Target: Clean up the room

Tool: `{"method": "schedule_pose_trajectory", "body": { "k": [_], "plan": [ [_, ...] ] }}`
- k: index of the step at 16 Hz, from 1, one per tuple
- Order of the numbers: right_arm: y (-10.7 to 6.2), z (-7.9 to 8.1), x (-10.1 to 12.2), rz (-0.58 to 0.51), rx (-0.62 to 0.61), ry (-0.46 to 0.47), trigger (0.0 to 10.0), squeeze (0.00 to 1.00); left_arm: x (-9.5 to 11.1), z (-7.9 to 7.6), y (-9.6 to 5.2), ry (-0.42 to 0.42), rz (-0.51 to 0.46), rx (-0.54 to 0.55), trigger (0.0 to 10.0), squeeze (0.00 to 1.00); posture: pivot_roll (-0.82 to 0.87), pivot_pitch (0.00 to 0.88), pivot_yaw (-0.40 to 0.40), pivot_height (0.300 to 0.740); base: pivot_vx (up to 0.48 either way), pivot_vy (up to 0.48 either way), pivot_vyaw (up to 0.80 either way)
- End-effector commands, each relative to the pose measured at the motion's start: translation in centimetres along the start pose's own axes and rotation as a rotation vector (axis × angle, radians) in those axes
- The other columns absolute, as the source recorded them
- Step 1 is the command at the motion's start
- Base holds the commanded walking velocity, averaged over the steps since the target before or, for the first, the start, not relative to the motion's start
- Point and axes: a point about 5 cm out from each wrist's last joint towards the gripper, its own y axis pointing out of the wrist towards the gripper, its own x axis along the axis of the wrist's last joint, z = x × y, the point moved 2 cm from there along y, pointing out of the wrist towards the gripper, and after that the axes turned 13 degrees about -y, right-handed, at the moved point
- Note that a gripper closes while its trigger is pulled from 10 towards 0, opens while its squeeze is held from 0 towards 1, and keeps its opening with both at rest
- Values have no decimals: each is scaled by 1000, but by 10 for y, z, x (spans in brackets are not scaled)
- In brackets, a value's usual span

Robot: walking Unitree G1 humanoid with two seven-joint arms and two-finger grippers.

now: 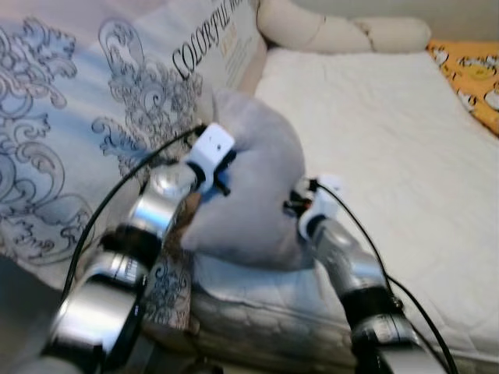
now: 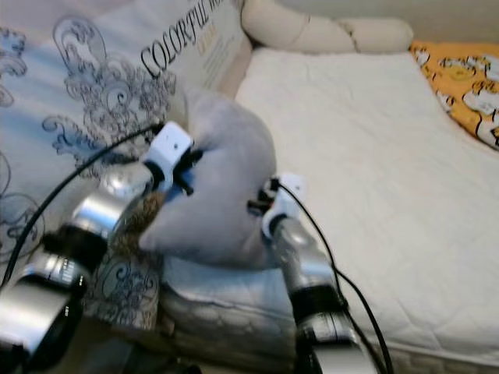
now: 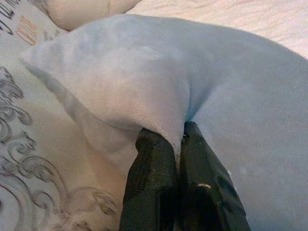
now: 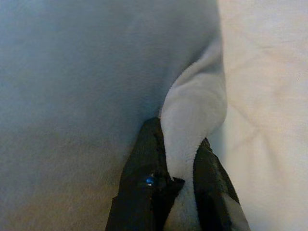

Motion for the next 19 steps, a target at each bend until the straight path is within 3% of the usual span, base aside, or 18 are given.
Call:
{"method": "schedule_pose_trajectory", "body": {
  "k": [1, 3, 5, 8, 12, 13, 14, 16, 17, 19],
  "plan": [
    [8, 12, 11, -30, 31, -2, 10000, 0, 28, 16, 0, 79, -76, 37, 10000, 0, 2, 0, 81, 740, 0, 0, 0],
    [17, 20, 19, -32, 41, -21, 10000, 0, 44, 28, -1, 115, -112, 53, 10000, 0, 29, 0, 76, 740, 0, 0, 0],
    [22, 24, 28, -42, 35, -36, 10000, 0, 56, 30, 0, 142, -145, 32, 10000, 0, 52, 22, 69, 740, 0, 0, 0],
    [27, 26, 40, -40, -17, -34, 10000, 0, 71, 22, 6, 170, -188, -30, 10000, 0, 58, 96, 69, 740, 0, 0, 0],
    [28, 33, 31, 7, -35, 24, 10000, 0, 72, 17, 11, 250, -168, -39, 10000, 0, 64, 127, 77, 740, 0, 0, 0],
    [27, 37, 25, 25, -14, 41, 10000, 216, 70, 18, 11, 275, -151, -28, 10000, 0, 66, 130, 81, 740, 0, 0, 0],
    [26, 40, 18, 41, -1, 41, 10000, 1000, 67, 20, 11, 301, -130, -16, 10000, 0, 61, 139, 85, 740, 0, 0, 0],
    [25, 43, 10, 58, 4, 44, 10000, 1000, 57, 25, 10, 338, -84, 18, 10000, 0, 56, 141, 88, 740, 0, 0, 0],
    [24, 43, 3, 61, 17, 46, 10000, 1000, 43, 32, 8, 383, -14, 48, 10000, 0, 50, 137, 91, 740, 0, 0, 0],
    [22, 41, -2, 42, 36, 67, 10000, 1000, 37, 37, 6, 397, 6, 59, 10000, 0, 30, 124, 93, 740, 0, 0, 0]
  ]
}}
